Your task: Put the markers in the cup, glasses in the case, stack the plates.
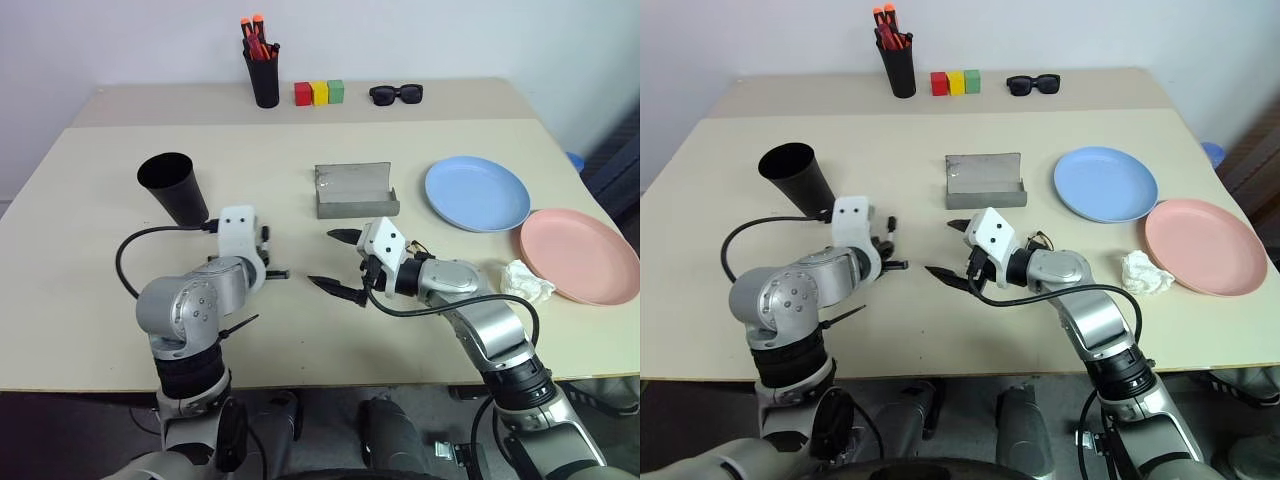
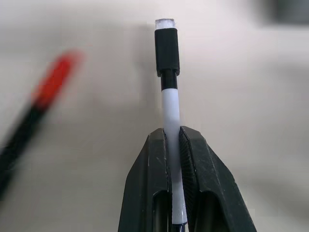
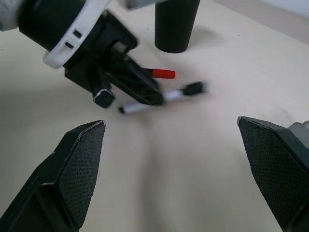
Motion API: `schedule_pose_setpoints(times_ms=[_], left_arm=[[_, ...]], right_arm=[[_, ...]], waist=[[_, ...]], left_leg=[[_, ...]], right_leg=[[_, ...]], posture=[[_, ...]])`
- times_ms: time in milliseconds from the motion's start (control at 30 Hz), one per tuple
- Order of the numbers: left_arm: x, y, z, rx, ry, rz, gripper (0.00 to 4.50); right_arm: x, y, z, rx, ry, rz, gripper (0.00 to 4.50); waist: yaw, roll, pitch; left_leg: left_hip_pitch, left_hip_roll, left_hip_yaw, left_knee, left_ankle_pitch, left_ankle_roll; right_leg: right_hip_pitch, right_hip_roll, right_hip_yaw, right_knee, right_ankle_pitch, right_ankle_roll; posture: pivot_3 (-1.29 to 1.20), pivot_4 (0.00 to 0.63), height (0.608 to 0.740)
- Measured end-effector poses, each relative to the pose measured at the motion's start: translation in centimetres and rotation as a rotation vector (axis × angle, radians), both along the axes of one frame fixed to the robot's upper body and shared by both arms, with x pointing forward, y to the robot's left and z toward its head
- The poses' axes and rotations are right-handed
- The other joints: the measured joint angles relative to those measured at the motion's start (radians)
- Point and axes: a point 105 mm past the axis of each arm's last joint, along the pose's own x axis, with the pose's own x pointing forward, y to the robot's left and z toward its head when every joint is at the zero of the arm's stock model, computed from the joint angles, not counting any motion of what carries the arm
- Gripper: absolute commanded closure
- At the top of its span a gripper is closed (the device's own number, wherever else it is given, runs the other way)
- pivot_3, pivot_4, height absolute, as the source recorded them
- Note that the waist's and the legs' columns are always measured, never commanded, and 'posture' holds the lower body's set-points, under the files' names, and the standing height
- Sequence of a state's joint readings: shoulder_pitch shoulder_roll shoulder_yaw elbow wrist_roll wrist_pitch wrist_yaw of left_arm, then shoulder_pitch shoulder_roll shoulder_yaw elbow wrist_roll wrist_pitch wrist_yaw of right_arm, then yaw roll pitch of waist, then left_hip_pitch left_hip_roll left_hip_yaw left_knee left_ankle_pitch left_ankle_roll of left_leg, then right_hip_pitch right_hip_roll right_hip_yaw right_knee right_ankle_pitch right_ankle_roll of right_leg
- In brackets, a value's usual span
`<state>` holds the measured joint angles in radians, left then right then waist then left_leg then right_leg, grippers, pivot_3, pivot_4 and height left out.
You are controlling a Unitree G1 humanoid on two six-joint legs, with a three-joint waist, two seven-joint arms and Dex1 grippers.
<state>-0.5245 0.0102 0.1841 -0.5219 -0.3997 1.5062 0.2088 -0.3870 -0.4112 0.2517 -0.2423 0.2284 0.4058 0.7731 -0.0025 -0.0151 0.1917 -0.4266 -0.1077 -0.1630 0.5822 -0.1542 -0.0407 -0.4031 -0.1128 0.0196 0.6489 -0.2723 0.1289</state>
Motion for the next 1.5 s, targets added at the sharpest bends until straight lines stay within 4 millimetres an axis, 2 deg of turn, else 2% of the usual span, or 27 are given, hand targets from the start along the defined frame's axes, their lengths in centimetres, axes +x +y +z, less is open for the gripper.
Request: schedule_pose_setpoints(times_ms=[67,200,300,400,433,567,633,800,967,1067,1500], left_arm=[[0.7,0.5,3.0,0.021,-0.188,-0.013,4.46],[0.8,0.8,9.1,-0.114,-0.529,-0.049,4.46],[1.2,3.4,11.7,0.002,-0.696,0.042,4.46],[1.7,6.8,13.0,0.172,-0.799,0.184,4.46],[2.0,7.7,13.2,0.216,-0.824,0.233,4.46],[2.8,10.4,13.2,0.301,-0.885,0.378,4.46],[3.0,11.7,13.1,0.325,-0.902,0.43,4.46],[3.4,13.8,12.0,0.336,-0.908,0.496,4.46],[3.8,14.2,10.7,0.327,-0.908,0.51,4.46],[4.0,14.6,9.2,0.339,-0.878,0.52,4.46],[4.2,15.0,6.2,0.348,-0.825,0.531,4.46]], right_arm=[[0.1,0.1,0.1,0.007,-0.003,-0.009,0.0],[1.0,1.0,1.5,0.055,-0.031,-0.022,0.0],[1.6,1.6,2.9,0.113,-0.057,-0.038,0.0],[2.9,1.9,4.2,0.2,-0.055,-0.091,0.0],[3.5,2.3,5.1,0.246,-0.058,-0.104,0.0],[4.5,4.2,9.7,0.37,-0.119,-0.083,0.0],[4.6,4.4,10.3,0.392,-0.134,-0.079,0.0],[5.0,4.5,9.2,0.401,-0.091,-0.092,0.0],[4.5,5.6,9.4,0.433,-0.076,-0.064,0.0],[4.2,6.4,9.4,0.433,-0.071,-0.042,0.0],[3.3,6.3,7.7,0.397,-0.041,-0.024,0.0]], waist=[[-0.01,0.0,0.0],[-0.01,0.0,0.0],[-0.012,0.0,0.0],[-0.01,0.0,0.0],[-0.01,0.0,0.0],[-0.011,0.0,0.0],[-0.009,0.0,0.0],[-0.013,-0.001,-0.001],[-0.019,-0.001,-0.001],[-0.018,0.0,-0.001],[-0.018,-0.001,-0.001]], left_leg=[[0.0,0.001,0.0,-0.001,0.0,-0.001],[0.0,0.001,0.0,-0.002,0.001,-0.001],[0.001,0.001,0.0,-0.002,0.001,-0.001],[0.0,0.0,0.0,-0.002,0.001,-0.001],[0.001,0.0,0.0,-0.002,0.001,-0.001],[0.0,0.0,-0.001,-0.003,0.001,-0.001],[0.0,0.0,-0.002,-0.004,0.001,-0.001],[0.0,0.0,-0.002,-0.004,0.001,-0.002],[0.0,0.0,-0.002,-0.004,0.002,-0.002],[0.0,0.0,-0.002,-0.004,0.002,-0.002],[0.0,0.0,-0.002,-0.004,0.002,-0.002]], right_leg=[[-0.001,0.0,0.0,0.0,0.0,-0.001],[-0.001,0.0,0.0,0.0,0.0,-0.001],[-0.001,0.0,0.001,0.0,0.0,-0.001],[-0.001,0.001,0.001,0.0,0.001,-0.001],[-0.001,0.001,0.001,0.0,0.001,-0.001],[-0.002,0.001,0.001,0.0,0.001,-0.001],[-0.002,0.001,0.0,0.0,0.001,-0.001],[-0.003,0.001,0.0,0.001,0.002,0.0],[-0.003,0.001,0.0,0.002,0.002,0.0],[-0.004,0.001,0.0,0.003,0.002,0.0],[-0.004,0.001,0.0,0.003,0.002,0.0]], posture=[[0.0,0.15,0.74],[0.0,0.15,0.74],[0.0,0.15,0.74],[0.0,0.15,0.74],[0.0,0.15,0.74],[0.0,0.15,0.74],[0.0,0.15,0.74],[0.0,0.15,0.74],[0.0,0.15,0.74],[0.0,0.15,0.74],[0.0,0.15,0.74]])
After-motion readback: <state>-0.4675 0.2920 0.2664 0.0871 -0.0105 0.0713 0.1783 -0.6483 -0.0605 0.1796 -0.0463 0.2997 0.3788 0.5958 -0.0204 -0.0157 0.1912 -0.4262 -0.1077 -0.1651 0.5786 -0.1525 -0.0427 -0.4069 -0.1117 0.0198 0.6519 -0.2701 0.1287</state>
